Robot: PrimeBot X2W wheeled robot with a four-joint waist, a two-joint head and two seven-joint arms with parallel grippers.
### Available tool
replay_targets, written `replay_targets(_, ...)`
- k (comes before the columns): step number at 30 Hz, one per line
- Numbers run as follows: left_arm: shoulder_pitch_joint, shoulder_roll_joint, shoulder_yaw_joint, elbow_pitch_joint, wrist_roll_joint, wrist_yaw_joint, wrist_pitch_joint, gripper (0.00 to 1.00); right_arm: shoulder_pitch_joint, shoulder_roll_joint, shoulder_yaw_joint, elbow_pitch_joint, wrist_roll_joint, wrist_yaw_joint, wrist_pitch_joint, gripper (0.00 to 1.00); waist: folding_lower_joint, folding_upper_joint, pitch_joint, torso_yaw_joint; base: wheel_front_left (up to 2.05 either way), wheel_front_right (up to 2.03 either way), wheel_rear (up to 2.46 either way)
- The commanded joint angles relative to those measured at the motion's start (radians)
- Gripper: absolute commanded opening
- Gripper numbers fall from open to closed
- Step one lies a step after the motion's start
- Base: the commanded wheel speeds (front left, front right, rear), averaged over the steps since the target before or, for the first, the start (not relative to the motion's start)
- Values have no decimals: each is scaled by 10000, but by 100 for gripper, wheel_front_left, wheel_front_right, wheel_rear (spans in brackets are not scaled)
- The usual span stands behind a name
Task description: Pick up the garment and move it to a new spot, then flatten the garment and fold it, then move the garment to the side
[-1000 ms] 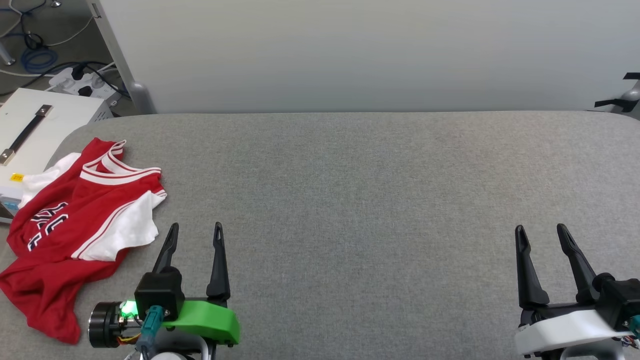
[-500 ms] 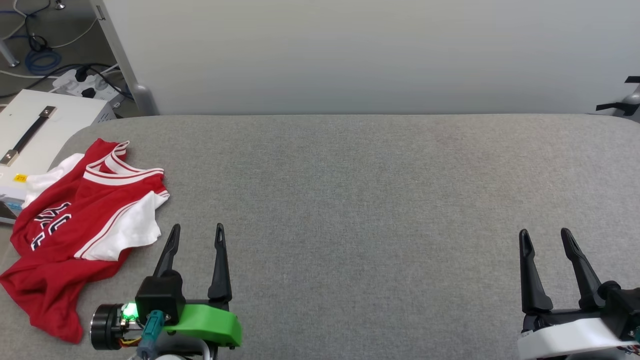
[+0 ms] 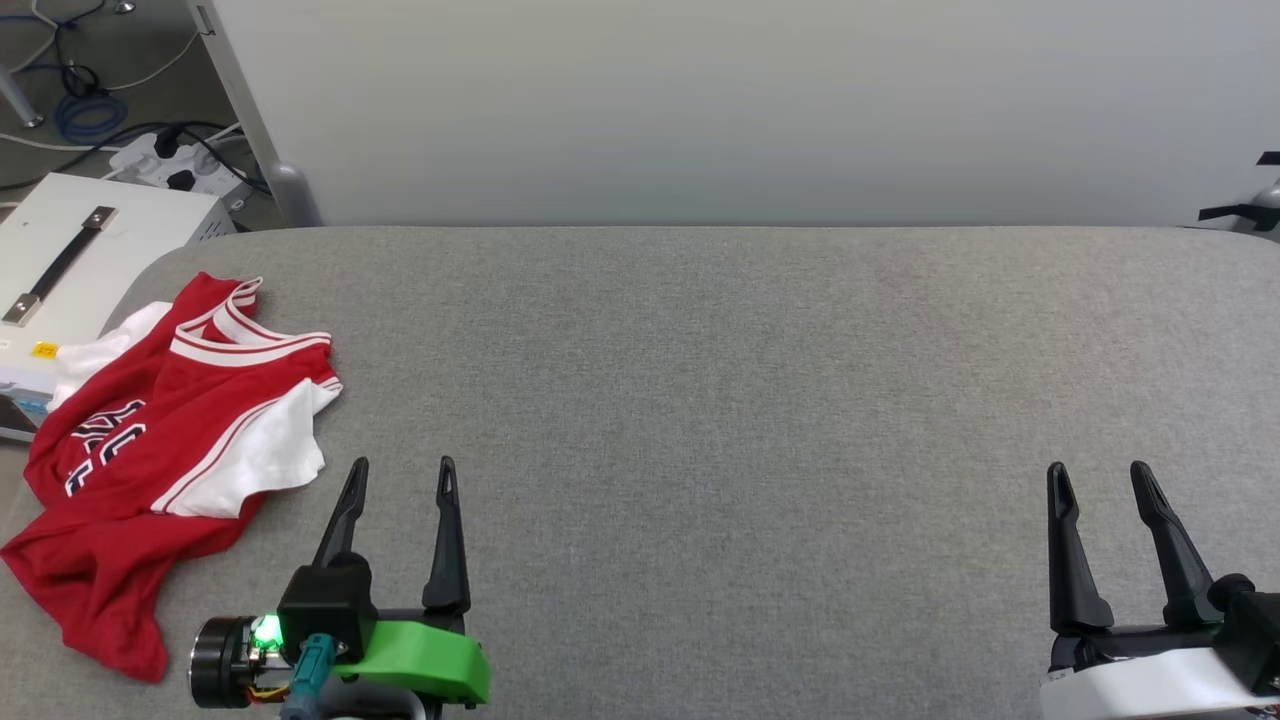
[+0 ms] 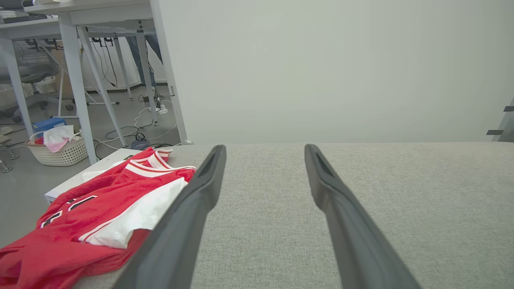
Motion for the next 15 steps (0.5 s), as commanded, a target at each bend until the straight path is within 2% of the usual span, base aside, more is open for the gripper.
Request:
replay_targets(1,52,-43,-26,47,-82,6,-78,100,137,-16,-26,-73,87,-6,-101,100,0,0,7,3,0,0,0)
replay_targets(15,81,-43,-32,107,-35,79,-78,100,174,-16,8,-65,59,-6,-101,100,0,0,-2,50,0,0,0)
